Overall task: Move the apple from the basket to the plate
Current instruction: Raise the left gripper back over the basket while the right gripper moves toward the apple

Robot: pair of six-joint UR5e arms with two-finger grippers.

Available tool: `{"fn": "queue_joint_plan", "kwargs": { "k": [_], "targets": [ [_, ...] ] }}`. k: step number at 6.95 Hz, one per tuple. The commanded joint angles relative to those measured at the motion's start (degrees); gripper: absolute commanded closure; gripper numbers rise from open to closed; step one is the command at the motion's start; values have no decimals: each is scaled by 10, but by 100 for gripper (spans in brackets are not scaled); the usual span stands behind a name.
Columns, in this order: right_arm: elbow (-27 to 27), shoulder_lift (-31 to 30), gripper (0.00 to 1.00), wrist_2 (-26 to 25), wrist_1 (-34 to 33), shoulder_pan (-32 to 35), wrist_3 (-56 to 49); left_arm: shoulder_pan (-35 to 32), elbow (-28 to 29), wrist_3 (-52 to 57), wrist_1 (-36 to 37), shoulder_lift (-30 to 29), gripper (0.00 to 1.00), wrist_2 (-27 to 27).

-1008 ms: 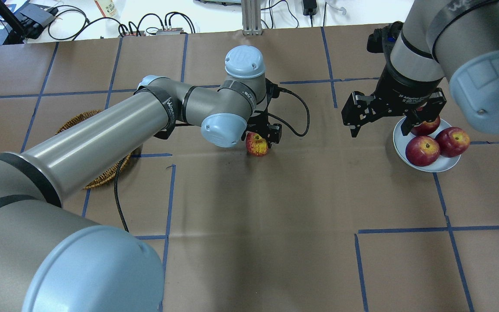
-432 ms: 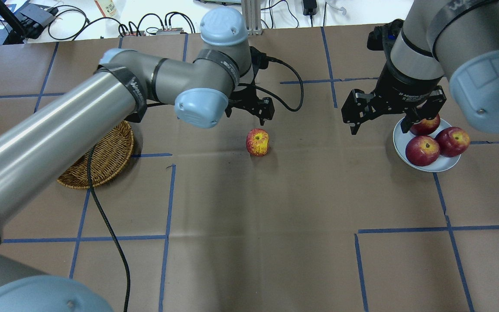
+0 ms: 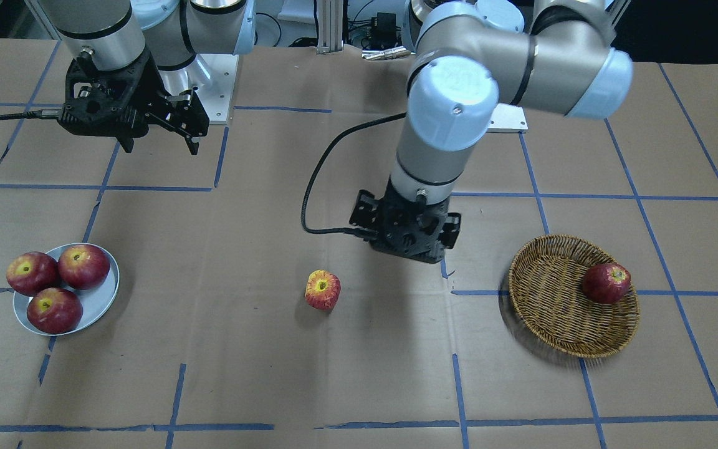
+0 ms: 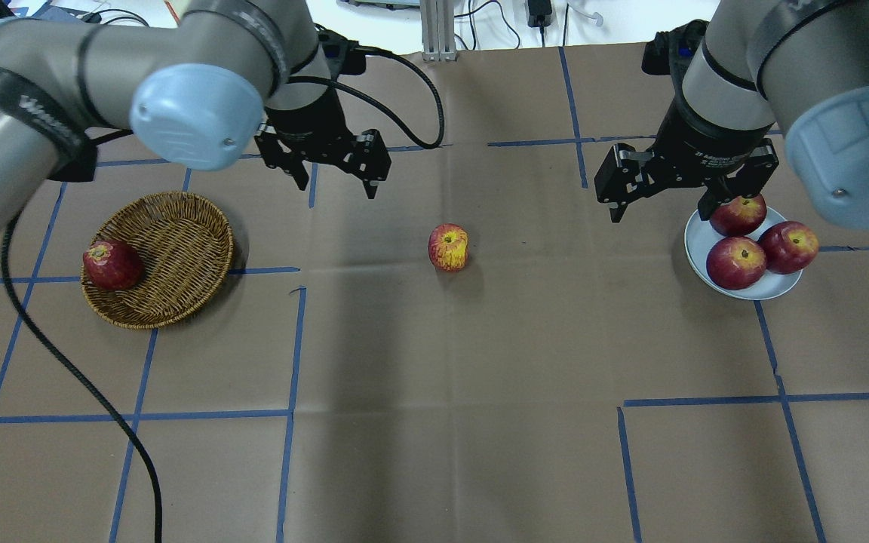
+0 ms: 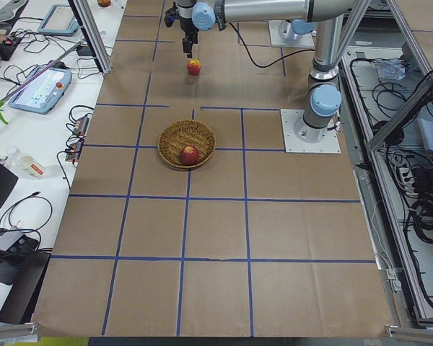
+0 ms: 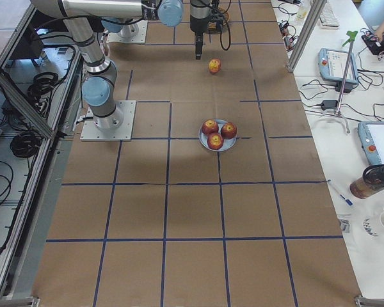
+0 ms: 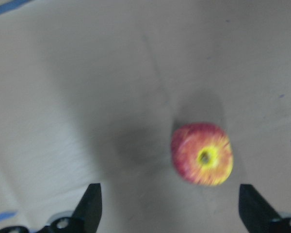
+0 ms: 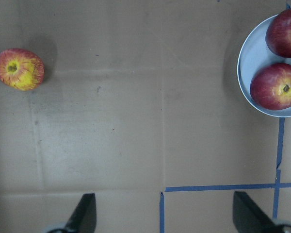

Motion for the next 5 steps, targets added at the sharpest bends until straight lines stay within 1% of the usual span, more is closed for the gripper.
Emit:
{"fn": "queue_joint_plan", "kwargs": {
  "k": [1,2,3,4,5],
  "targets": [
    [-7,22,0,4,-25,9,15,40,-8,39,-89,79,1,18],
    [-20,46,0,14,-38,31,47,44,-11,60,-93,106,1,31],
    [-46,82,0,14,-48,71,81,47,-16,62,-99,130,1,33],
    [-80,130,0,11,-62,109,116,77,-23,76,-100,140,1,34],
    [-100,172,0,8,-91,140,157,90,-23,92,-100,146,1,35]
  ]
}}
